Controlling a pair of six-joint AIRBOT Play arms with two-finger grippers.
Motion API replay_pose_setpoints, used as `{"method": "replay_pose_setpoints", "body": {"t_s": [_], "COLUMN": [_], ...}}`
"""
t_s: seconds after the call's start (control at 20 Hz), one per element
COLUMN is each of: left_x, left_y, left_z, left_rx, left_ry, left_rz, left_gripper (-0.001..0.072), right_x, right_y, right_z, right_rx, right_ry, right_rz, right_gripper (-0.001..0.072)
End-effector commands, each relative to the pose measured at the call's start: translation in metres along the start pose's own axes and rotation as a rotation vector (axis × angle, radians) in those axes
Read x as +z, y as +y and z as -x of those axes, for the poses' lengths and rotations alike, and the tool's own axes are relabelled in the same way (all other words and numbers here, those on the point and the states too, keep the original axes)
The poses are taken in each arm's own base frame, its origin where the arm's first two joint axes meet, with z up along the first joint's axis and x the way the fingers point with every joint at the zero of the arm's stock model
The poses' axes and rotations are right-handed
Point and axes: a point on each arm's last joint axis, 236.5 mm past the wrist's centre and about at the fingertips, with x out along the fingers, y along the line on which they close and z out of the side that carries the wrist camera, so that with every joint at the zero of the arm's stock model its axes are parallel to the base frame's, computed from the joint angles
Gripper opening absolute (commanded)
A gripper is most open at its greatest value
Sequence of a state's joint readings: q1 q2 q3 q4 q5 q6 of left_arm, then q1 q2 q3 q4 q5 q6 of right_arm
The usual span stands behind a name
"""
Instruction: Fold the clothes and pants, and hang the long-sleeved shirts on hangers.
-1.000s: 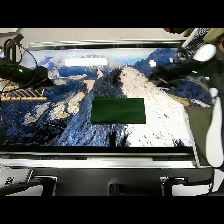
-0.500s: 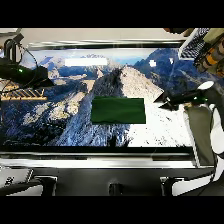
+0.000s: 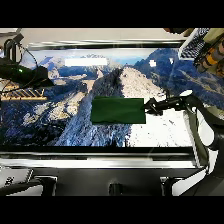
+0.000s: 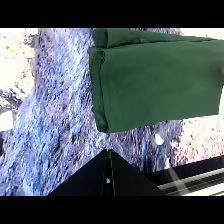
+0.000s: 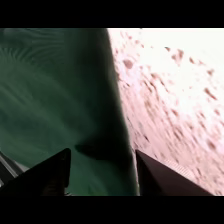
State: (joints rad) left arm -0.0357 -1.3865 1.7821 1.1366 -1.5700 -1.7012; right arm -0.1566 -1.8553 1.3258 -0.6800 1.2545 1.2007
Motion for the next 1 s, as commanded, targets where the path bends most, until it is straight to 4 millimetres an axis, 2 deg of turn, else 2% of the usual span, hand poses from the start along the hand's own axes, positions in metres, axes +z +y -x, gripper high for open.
{"method": "replay_pose_setpoints", "body": {"t_s": [0.0,0.05,0.1,0.15,0.25,0.35,0.5,0.65,0.75,0.95], "left_x": [0.000,0.000,0.000,0.000,0.000,0.000,0.000,0.000,0.000,0.000], "left_y": [0.000,0.000,0.000,0.000,0.000,0.000,0.000,0.001,0.001,0.001], "left_z": [0.000,0.000,0.000,0.000,0.000,0.000,0.000,0.000,0.000,0.000], "left_rx": [0.001,0.001,0.001,0.001,0.001,0.001,0.001,0.001,0.001,0.002], "left_ry": [0.000,0.000,0.000,0.000,0.000,0.000,0.000,0.000,0.000,0.001], "left_rz": [0.002,0.002,0.002,0.002,0.002,0.002,0.001,0.001,-0.003,-0.002], "left_gripper": [0.0018,0.0018,0.0018,0.0018,0.0018,0.0018,0.0018,0.0018,0.0018,0.0018], "right_x": [-0.001,-0.003,-0.004,-0.002,0.012,0.035,0.074,0.109,0.131,0.162], "right_y": [-0.003,-0.002,0.001,0.007,0.023,0.036,0.052,0.065,0.065,0.048], "right_z": [-0.013,-0.013,-0.012,-0.008,0.006,0.031,0.082,0.139,0.180,0.266], "right_rx": [-0.039,-0.036,-0.030,-0.010,0.017,0.026,0.060,0.082,0.090,0.119], "right_ry": [0.006,0.011,0.015,0.005,-0.056,-0.131,-0.250,-0.392,-0.505,-0.728], "right_rz": [0.008,0.001,-0.003,-0.010,-0.038,-0.102,-0.189,-0.198,-0.209,-0.295], "right_gripper": [0.0353,0.0321,0.0101,0.0033,0.0033,0.0033,0.0033,0.0032,0.0032,0.0032]}}
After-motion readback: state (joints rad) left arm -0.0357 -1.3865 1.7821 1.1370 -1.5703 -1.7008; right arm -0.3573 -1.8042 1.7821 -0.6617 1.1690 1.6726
